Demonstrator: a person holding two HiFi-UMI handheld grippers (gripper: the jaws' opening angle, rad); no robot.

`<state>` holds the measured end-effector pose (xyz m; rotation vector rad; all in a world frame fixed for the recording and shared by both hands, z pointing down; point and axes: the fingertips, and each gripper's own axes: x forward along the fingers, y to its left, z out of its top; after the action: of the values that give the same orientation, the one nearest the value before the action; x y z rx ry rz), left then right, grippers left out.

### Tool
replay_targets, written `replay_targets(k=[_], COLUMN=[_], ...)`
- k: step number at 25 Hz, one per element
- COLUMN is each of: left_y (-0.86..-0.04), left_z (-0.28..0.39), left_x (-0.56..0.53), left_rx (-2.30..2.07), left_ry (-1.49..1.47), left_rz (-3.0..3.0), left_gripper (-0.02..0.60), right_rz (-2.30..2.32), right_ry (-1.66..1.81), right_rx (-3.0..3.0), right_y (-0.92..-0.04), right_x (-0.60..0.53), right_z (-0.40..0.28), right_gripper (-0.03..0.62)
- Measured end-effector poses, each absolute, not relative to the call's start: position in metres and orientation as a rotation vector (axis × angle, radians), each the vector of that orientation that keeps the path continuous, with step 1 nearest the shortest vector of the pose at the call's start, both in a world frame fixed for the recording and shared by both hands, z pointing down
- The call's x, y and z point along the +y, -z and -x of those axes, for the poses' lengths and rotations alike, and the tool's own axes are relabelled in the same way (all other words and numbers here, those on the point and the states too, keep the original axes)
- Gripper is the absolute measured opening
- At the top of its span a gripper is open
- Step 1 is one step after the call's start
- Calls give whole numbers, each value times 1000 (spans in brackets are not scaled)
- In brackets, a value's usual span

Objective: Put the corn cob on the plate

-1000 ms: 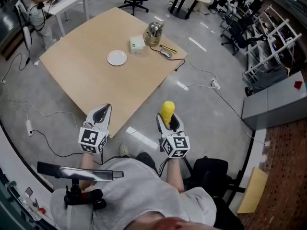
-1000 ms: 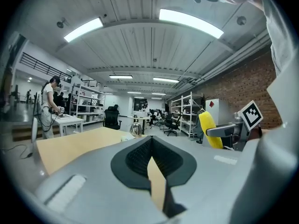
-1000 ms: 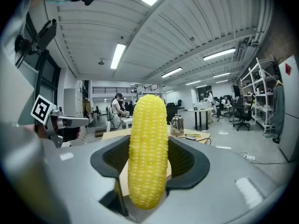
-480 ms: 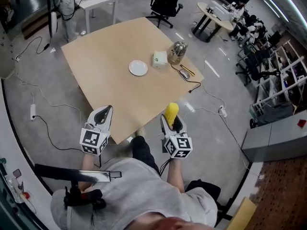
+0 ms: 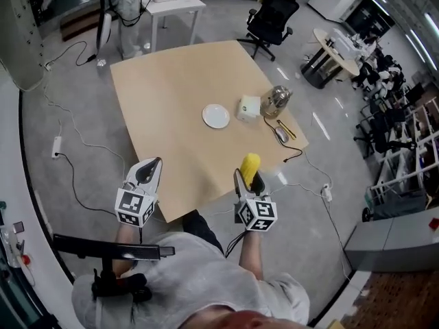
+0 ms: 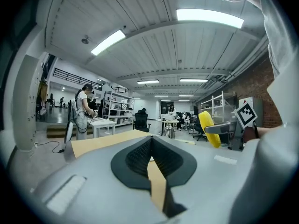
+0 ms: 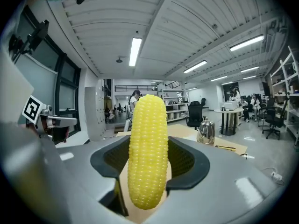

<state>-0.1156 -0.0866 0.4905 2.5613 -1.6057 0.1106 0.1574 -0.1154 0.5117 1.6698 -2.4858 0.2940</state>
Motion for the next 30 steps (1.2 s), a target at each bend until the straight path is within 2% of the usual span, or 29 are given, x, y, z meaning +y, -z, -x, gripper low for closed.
replay_targets(k=[30], left_y=[-564], left_z=[107], left_x=[-216], left_rx=[-1762], left_ry=[-300], left_rz=[-2161], left_gripper=[20], right_rz=[-1203], right_ry=[-408], right_rx=[-2437], right_y=[-647], right_x=[-375], right_z=[-133], right_gripper=[251])
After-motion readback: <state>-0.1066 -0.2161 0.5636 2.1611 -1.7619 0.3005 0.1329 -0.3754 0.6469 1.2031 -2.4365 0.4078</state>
